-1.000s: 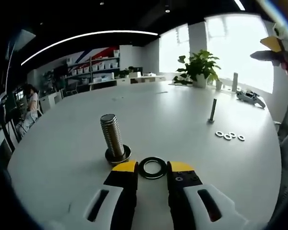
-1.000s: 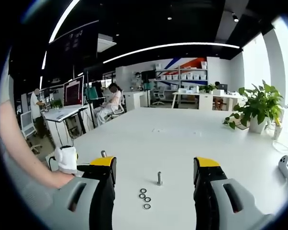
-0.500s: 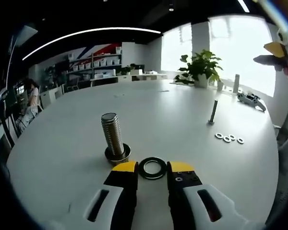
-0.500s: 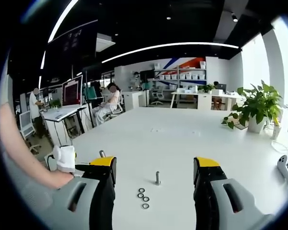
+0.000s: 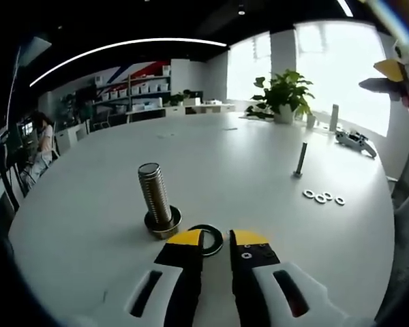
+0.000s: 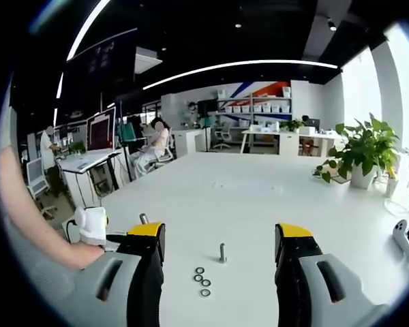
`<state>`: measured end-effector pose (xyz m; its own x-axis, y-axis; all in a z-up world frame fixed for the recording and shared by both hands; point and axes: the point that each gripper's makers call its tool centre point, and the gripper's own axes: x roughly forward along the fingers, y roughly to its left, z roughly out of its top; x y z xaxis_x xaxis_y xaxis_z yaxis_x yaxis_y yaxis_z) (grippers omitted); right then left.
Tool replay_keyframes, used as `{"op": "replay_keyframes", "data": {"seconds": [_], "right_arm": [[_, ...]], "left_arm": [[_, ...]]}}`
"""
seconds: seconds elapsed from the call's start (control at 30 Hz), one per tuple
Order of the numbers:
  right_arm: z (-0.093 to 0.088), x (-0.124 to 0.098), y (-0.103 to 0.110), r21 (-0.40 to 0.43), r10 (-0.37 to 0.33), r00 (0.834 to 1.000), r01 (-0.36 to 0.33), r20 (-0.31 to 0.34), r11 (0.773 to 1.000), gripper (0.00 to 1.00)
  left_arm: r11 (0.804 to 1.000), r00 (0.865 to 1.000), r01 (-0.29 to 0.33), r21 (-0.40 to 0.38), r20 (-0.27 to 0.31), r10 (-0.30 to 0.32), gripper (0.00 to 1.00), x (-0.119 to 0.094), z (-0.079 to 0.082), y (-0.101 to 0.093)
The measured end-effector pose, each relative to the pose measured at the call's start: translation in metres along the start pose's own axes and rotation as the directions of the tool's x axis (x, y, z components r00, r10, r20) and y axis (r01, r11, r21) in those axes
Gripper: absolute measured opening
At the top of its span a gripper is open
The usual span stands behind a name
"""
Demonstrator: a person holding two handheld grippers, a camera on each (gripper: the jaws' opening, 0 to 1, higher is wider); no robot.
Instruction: Place the washer onto the threaded stud by aligning its center hole with the stud, sliding it down to the base, and recovering from edge contact or off-axis alignment until the washer reaches the visible bottom stop.
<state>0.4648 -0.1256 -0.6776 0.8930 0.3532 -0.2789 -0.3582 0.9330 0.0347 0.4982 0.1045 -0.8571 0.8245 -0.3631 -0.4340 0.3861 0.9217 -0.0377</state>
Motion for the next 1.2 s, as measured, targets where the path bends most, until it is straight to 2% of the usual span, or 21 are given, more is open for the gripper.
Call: {"op": "replay_keyframes", "data": {"seconds": [0.3, 0.5, 0.7, 0.87, 1.03, 1.2], "right_arm": [[0.000, 0.000, 0.000, -0.002, -0.005, 1.000, 0.005, -0.001, 1.000, 0.68], [0.000, 0.000, -0.001, -0.003, -0.010, 1.000, 0.010, -0.001, 1.000, 0.67], [0.001, -0.001, 0.000, -0.006, -0.009, 1.000, 0.009, 0.000, 1.000, 0.67], [0.001, -0.001, -0.001, -0.008, -0.011, 1.000, 0.011, 0.000, 1.000, 0.67], [0.001, -0.001, -0.002, -0.006, -0.014, 1.000, 0.014, 0.000, 1.000, 0.67], [0.001, -0.001, -0.002, -0.003, -0.016, 1.000, 0.016, 0.002, 1.000, 0.67]], "left_arm": [[0.999, 0.999, 0.032, -0.002, -0.001, -0.032, 0.11, -0.003, -0.001, -0.012], [1.000, 1.000, -0.014, 0.009, 0.018, 0.014, 0.14, -0.010, 0.005, -0.001], [1.000, 1.000, -0.018, 0.006, 0.019, 0.018, 0.20, -0.013, 0.004, 0.006], [1.000, 1.000, -0.009, 0.015, 0.011, 0.009, 0.23, -0.010, -0.003, 0.005], [0.999, 1.000, 0.000, 0.045, 0.023, -0.001, 0.24, -0.004, -0.002, -0.001], [0.999, 0.999, -0.003, 0.038, 0.033, 0.002, 0.24, -0.006, -0.003, 0.001]]}}
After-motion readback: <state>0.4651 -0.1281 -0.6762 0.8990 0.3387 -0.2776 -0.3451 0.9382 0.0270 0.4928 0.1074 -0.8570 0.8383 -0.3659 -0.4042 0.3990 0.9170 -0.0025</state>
